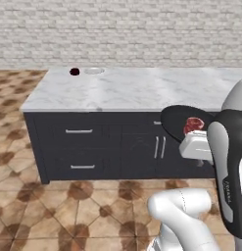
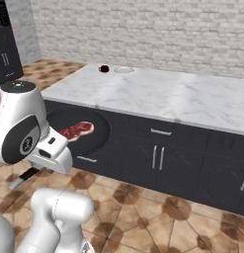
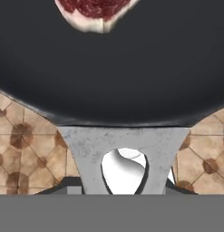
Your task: Pick up the pan with the steak in it and place it on the dining table. Then place the steak on the plate.
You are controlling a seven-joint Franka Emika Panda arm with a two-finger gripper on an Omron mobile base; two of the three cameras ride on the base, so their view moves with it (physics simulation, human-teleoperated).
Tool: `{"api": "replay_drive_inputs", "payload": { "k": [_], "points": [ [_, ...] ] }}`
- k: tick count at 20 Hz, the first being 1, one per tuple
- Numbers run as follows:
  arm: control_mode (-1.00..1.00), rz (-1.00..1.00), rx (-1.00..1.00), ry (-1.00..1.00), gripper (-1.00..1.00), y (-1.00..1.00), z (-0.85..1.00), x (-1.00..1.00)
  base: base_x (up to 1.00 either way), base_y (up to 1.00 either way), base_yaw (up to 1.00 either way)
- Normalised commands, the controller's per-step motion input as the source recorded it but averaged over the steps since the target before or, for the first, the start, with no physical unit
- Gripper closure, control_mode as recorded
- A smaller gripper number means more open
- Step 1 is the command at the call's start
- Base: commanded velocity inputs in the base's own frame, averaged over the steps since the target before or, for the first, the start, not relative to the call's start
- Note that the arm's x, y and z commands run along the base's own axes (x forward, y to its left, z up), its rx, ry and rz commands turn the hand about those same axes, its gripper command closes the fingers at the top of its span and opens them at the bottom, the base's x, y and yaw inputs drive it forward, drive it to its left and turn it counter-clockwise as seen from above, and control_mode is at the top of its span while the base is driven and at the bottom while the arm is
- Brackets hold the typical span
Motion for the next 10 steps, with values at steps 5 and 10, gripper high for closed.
{"api": "replay_drive_inputs", "payload": {
  "k": [5, 10],
  "points": [
    [1.0, 0.0, 0.0, 0.0, 1.0, 0.0, 0.0, 0.0, 0.05, 1.0, 0.02],
    [1.0, 0.0, 0.0, 0.0, 1.0, 0.0, 0.0, 0.0, 0.06, 1.0, 0.02]
  ]
}}
